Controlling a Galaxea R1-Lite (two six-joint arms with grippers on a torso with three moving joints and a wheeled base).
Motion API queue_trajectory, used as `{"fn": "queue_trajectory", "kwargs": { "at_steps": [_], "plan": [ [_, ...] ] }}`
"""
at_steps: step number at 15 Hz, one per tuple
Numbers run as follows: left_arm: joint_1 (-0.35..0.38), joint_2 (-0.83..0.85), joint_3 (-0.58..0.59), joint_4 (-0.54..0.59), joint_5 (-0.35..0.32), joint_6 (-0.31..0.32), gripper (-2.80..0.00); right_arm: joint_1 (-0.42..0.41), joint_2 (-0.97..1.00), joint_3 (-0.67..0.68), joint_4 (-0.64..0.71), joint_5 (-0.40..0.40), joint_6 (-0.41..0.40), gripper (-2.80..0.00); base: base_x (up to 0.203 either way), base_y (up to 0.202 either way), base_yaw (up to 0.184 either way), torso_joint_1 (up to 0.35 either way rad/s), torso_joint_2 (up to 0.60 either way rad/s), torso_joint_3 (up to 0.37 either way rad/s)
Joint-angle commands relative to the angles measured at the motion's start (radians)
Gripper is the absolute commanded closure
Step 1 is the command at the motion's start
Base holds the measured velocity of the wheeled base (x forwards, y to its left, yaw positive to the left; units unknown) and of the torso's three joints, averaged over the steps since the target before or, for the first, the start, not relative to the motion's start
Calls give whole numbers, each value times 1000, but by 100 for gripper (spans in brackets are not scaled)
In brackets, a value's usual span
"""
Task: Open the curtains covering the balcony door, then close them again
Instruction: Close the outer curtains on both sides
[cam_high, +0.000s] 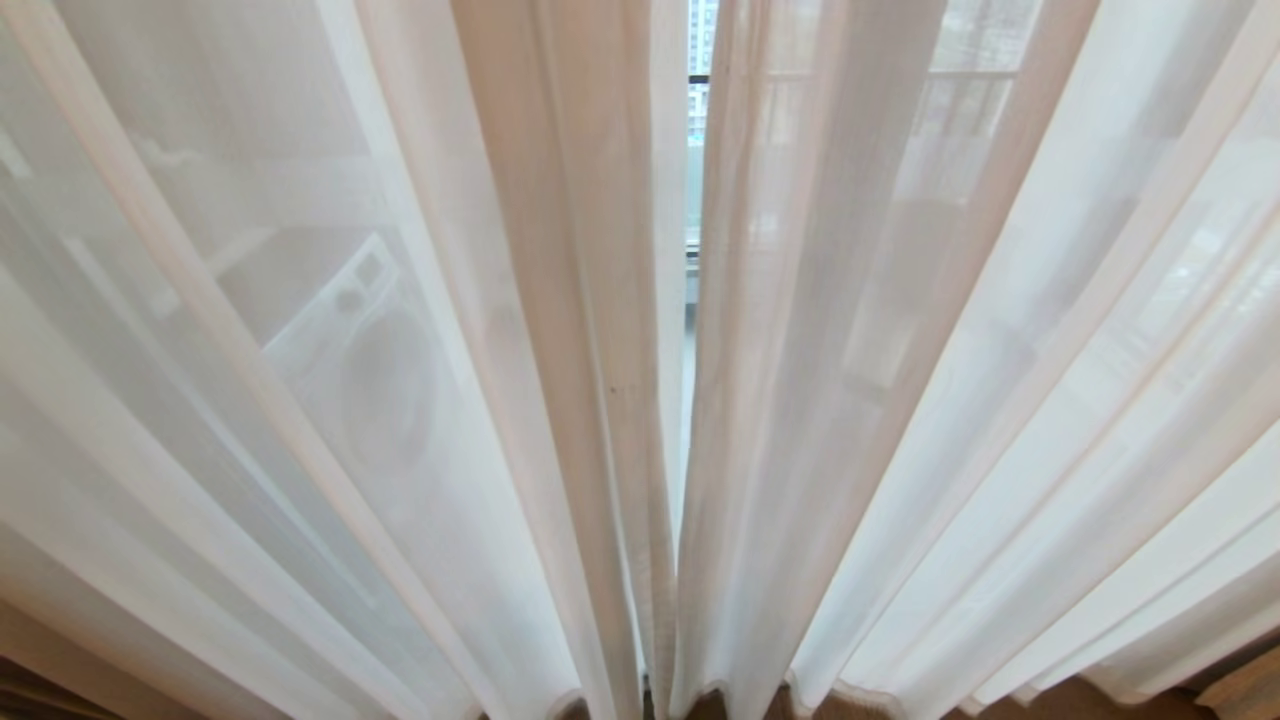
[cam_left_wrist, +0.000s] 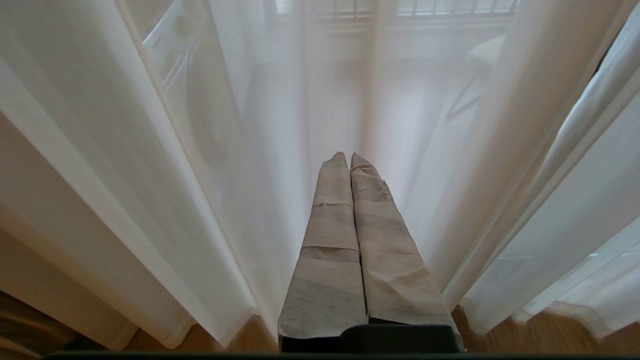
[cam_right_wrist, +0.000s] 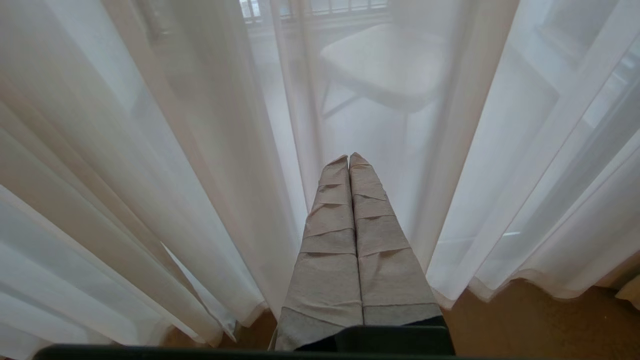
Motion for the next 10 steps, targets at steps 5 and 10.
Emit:
{"fn": "queue_trajectory", "kwargs": {
  "at_steps": [5, 10],
  "plan": [
    [0, 0, 1, -1, 2, 0, 0, 1, 1, 0, 0, 0, 0, 0, 0, -190, 3, 2, 4, 2],
    [0, 0, 1, -1, 1, 0, 0, 1, 1, 0, 0, 0, 0, 0, 0, -189, 3, -1, 3, 3]
  ]
}}
